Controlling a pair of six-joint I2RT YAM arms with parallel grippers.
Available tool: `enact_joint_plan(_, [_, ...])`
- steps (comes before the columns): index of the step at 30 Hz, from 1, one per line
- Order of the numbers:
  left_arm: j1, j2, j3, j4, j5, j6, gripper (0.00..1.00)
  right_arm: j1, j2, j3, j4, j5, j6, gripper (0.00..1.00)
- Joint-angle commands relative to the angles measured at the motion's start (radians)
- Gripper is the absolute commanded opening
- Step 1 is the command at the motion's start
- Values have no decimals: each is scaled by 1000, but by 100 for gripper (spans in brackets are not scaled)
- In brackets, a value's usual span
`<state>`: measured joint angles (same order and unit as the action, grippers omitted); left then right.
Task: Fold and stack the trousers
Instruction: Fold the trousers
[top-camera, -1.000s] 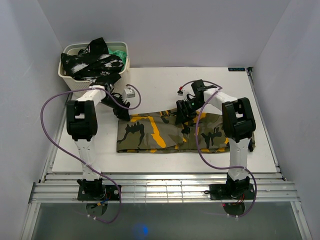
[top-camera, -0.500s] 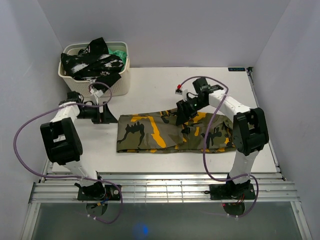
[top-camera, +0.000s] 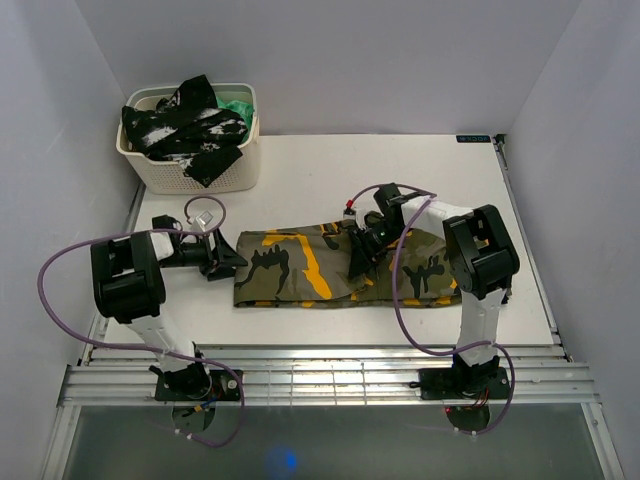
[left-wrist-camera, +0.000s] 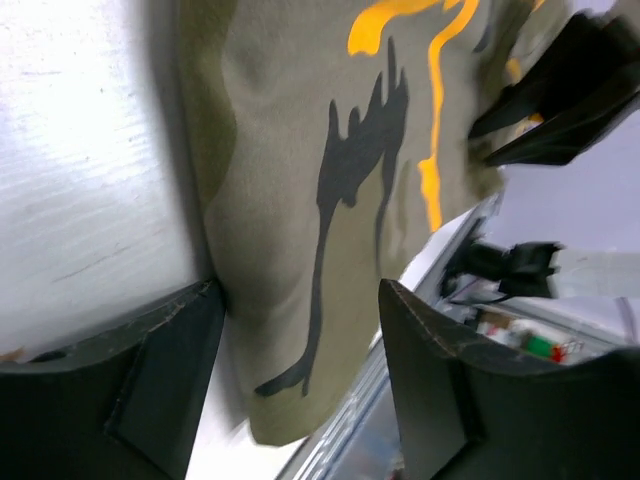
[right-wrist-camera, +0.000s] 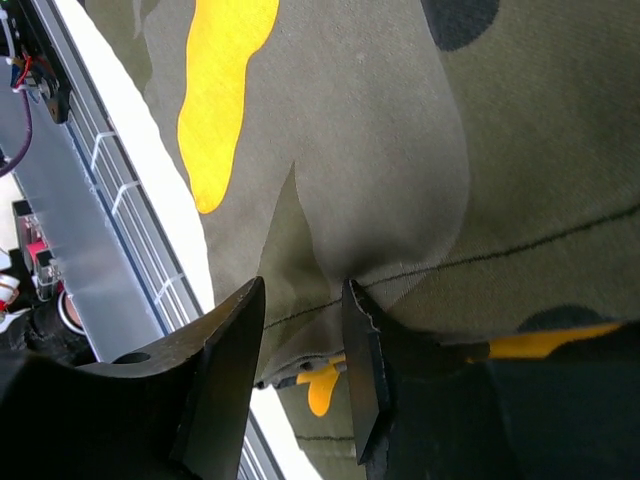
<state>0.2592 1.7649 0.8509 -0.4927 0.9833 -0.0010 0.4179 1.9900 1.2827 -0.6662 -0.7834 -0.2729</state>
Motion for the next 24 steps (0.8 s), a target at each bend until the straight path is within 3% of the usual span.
enact_joint_plan(1, [-11,59,-32,134,-58,-59,70,8,79,-43,17,190,-43,44])
enact_joint_plan(4, [-11,91,-21,137,-48,-73,61,19,92,-33,23,200,-43,44])
enact_joint_plan(5, [-9,96,-15,132,-46,-79,46,22,93,-26,24,202,-42,43])
enact_joint_plan(7, [-8,93,-1,117,-38,-80,33,35,98,-4,27,208,-40,43])
enact_joint_plan(8, [-5,87,5,111,-25,-79,18,39,98,7,25,214,-37,44])
enact_joint_plan(10, [8,58,26,86,-17,-77,2,41,89,38,13,208,-32,45])
enact_joint_plan(14, [52,-4,95,-4,-17,-45,0,18,43,154,-41,196,-23,58])
enact_joint_plan(15, [67,-18,114,-57,-23,-33,0,6,29,171,-55,181,-23,65])
enact_joint_plan(18, [149,-80,210,-198,-44,50,0,-66,-25,222,-121,148,-40,71])
enact_joint_plan(24, [215,-244,408,-426,-78,213,0,-257,-126,198,-231,121,-107,70])
